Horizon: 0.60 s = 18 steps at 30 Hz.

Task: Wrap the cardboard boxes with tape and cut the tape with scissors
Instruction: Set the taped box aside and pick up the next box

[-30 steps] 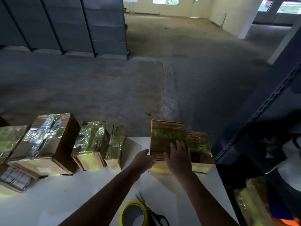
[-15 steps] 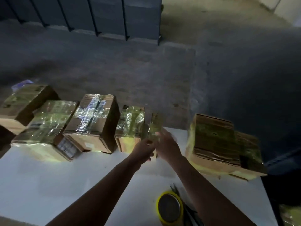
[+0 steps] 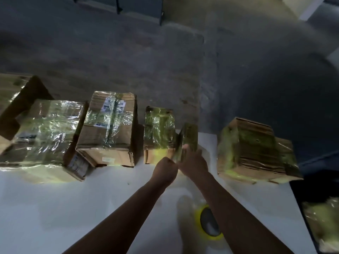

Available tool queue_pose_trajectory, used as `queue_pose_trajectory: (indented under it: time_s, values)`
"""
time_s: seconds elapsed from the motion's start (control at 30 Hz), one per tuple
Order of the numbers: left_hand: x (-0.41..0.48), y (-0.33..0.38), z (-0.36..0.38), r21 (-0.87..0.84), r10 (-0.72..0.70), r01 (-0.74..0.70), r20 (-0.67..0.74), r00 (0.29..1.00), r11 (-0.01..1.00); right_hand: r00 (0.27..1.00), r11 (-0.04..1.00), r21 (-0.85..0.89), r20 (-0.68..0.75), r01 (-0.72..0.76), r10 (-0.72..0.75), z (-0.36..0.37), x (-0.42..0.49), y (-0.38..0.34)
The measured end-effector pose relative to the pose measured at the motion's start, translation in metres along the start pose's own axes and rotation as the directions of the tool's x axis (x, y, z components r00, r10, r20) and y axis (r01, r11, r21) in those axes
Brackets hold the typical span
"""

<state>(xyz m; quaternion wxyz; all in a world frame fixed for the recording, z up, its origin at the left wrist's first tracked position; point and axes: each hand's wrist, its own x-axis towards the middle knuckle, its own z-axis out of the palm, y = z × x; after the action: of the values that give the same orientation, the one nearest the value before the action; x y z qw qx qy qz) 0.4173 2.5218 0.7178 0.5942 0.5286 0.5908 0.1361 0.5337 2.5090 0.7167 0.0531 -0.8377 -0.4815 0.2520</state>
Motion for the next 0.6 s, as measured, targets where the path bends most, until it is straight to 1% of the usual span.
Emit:
queue_pose_trajectory:
  time_s: [0.1,0.17,0.27,0.3,0.37,0.4,0.43,0.5,0.53,0.6]
  values:
    - [0.002,-0.009,0.005,-0.007,-0.005,0.005,-0.016,1.0,1.0,0.998,1.0,-0.023,0.059,-0.006,0.007,0.005,-0.034,0.003]
    - [-0.002,-0.017,0.01,-0.011,-0.004,0.004,0.013,1.0,1.0,0.994,1.0,-0.014,0.112,0.002,-0.001,0.011,-0.058,0.004]
    - [-0.01,-0.032,0.016,-0.014,-0.013,0.014,0.072,0.997,1.0,0.988,0.995,-0.069,0.138,0.075,-0.065,0.021,-0.085,0.007]
    - [-0.014,-0.038,0.016,-0.013,-0.009,0.01,0.074,0.997,1.0,0.982,0.995,-0.053,0.17,0.088,-0.078,0.022,-0.091,0.01]
    - [-0.022,-0.049,0.014,0.008,-0.008,0.007,0.065,0.998,1.0,0.961,0.993,0.054,0.253,0.101,-0.111,0.02,-0.099,0.019]
    - [-0.026,-0.054,0.013,0.01,-0.009,0.009,0.069,0.998,1.0,0.954,0.989,0.114,0.272,0.094,-0.122,0.019,-0.101,0.023]
    - [-0.03,-0.058,0.012,0.005,-0.012,0.012,0.081,0.997,1.0,0.956,0.982,0.181,0.274,0.052,-0.101,0.017,-0.102,0.029]
    - [-0.039,-0.065,0.012,0.003,-0.023,0.023,0.093,0.995,1.0,0.969,0.941,0.334,0.246,-0.053,-0.033,0.018,-0.104,0.037]
    - [-0.043,-0.068,0.012,0.013,-0.028,0.027,0.084,0.996,1.0,0.975,0.923,0.379,0.221,-0.068,-0.019,0.02,-0.106,0.04]
    - [-0.052,-0.073,0.011,0.044,-0.023,0.021,0.048,0.999,0.999,0.987,0.932,0.359,0.158,-0.049,-0.008,0.029,-0.108,0.045]
